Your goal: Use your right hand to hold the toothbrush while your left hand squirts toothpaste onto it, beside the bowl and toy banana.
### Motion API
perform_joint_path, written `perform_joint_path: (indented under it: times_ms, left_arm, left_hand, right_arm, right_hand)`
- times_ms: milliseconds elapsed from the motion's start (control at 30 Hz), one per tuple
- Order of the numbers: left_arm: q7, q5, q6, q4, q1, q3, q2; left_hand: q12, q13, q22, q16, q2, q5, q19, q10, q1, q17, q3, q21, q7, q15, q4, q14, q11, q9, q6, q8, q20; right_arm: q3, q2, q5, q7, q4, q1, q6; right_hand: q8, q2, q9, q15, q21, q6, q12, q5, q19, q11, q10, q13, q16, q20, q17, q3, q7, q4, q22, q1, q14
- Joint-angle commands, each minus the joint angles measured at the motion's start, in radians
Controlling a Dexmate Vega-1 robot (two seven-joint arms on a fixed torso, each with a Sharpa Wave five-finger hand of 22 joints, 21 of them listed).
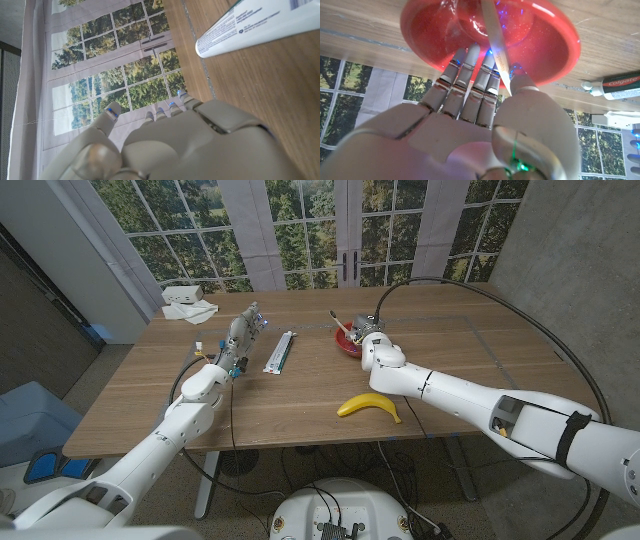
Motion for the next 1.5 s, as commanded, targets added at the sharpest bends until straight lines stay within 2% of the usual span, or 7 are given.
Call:
perform_joint_path:
  times_ms: [33, 567, 633, 867, 1200, 1300, 1500]
  left_arm:
    - [0.005, 0.008, -0.007, 0.001, -0.001, 0.000, 0.000]
    - [0.053, 0.045, -0.002, -0.026, 0.008, 0.003, 0.013]
    - [0.061, 0.049, 0.001, -0.029, 0.009, 0.003, 0.016]
    - [0.072, 0.056, 0.003, -0.039, 0.012, 0.003, 0.020]
    - [0.101, 0.076, 0.013, -0.070, 0.028, 0.002, 0.035]
    - [0.115, 0.083, 0.019, -0.086, 0.037, 0.000, 0.042]
    - [0.173, 0.116, 0.049, -0.137, 0.061, -0.004, 0.064]
  left_hand:
    - [-0.002, 0.004, 0.005, -0.001, 0.074, 0.003, 0.002, -0.062, -0.006, 0.002, 0.004, -0.003, 0.007, -0.078, -0.006, -0.036, 0.007, 0.005, -0.005, 0.002, -0.089]
    - [0.004, 0.004, 0.004, 0.001, 0.059, -0.001, 0.009, -0.045, 0.003, -0.002, -0.003, -0.006, 0.014, -0.074, -0.031, -0.021, 0.009, 0.005, 0.007, 0.006, -0.087]
    - [0.005, 0.004, 0.004, 0.001, 0.055, -0.003, 0.010, -0.039, 0.005, -0.002, -0.005, -0.006, 0.016, -0.074, -0.037, -0.019, 0.009, 0.005, 0.011, 0.007, -0.086]
    - [0.006, 0.004, 0.003, 0.001, 0.043, -0.008, 0.014, -0.032, 0.010, -0.002, -0.010, -0.008, 0.015, -0.071, -0.054, -0.013, 0.011, 0.006, 0.019, 0.008, -0.083]
    - [0.005, 0.004, 0.002, 0.000, 0.041, -0.011, 0.015, -0.031, 0.017, -0.002, -0.011, -0.011, 0.013, -0.072, -0.070, -0.012, 0.013, 0.006, 0.020, 0.007, -0.082]
    - [0.004, 0.004, 0.002, -0.001, 0.035, -0.014, 0.015, -0.032, 0.019, -0.002, -0.013, -0.012, 0.011, -0.073, -0.079, -0.013, 0.011, 0.006, 0.020, 0.007, -0.084]
    - [0.003, 0.005, 0.001, 0.001, 0.015, -0.024, 0.012, -0.029, 0.034, -0.001, -0.016, -0.017, 0.013, -0.062, -0.115, -0.006, 0.006, 0.006, 0.018, 0.007, -0.076]
  right_arm:
    - [0.032, -0.031, -0.035, -0.020, -0.047, -0.031, 0.046]
    - [0.055, -0.054, -0.092, -0.003, -0.099, -0.052, 0.068]
    - [0.058, -0.059, -0.100, -0.002, -0.108, -0.055, 0.075]
    - [0.071, -0.071, -0.127, -0.008, -0.140, -0.074, 0.094]
    - [0.093, -0.083, -0.158, 0.001, -0.180, -0.097, 0.117]
    - [0.099, -0.086, -0.167, 0.006, -0.195, -0.102, 0.123]
    - [0.111, -0.096, -0.184, 0.021, -0.229, -0.114, 0.132]
  right_hand:
    - [0.005, 0.013, 0.004, -0.143, 0.011, 0.016, 0.011, 0.009, 0.004, 0.000, 0.020, 0.011, 0.013, -0.025, 0.013, 0.009, 0.004, 0.000, 0.006, 0.029, 0.026]
    - [0.004, 0.014, 0.007, -0.141, 0.029, 0.025, 0.037, 0.009, 0.008, 0.000, 0.049, 0.039, 0.032, -0.028, 0.042, 0.011, 0.016, 0.002, 0.008, 0.052, 0.058]
    - [0.002, 0.014, 0.008, -0.141, 0.033, 0.024, 0.052, 0.009, 0.006, -0.004, 0.073, 0.049, 0.032, -0.028, 0.048, 0.012, 0.019, 0.002, 0.009, 0.057, 0.062]
    - [-0.001, 0.016, 0.010, -0.143, 0.044, 0.024, 0.067, 0.007, 0.008, -0.023, 0.078, 0.069, 0.044, -0.034, 0.068, 0.011, 0.026, 0.003, 0.010, 0.069, 0.081]
    - [-0.001, 0.016, 0.014, -0.138, 0.063, 0.033, 0.088, 0.001, 0.017, -0.033, 0.080, 0.099, 0.044, -0.047, 0.089, 0.005, 0.016, 0.013, 0.014, 0.070, 0.086]
    - [0.000, 0.016, 0.014, -0.139, 0.066, 0.038, 0.093, 0.001, 0.017, -0.034, 0.080, 0.106, 0.042, -0.047, 0.093, 0.004, 0.016, 0.014, 0.014, 0.071, 0.087]
    - [-0.001, 0.016, 0.016, -0.138, 0.073, 0.039, 0.102, 0.001, 0.014, -0.034, 0.079, 0.120, 0.041, -0.046, 0.101, 0.002, 0.016, 0.016, 0.015, 0.072, 0.090]
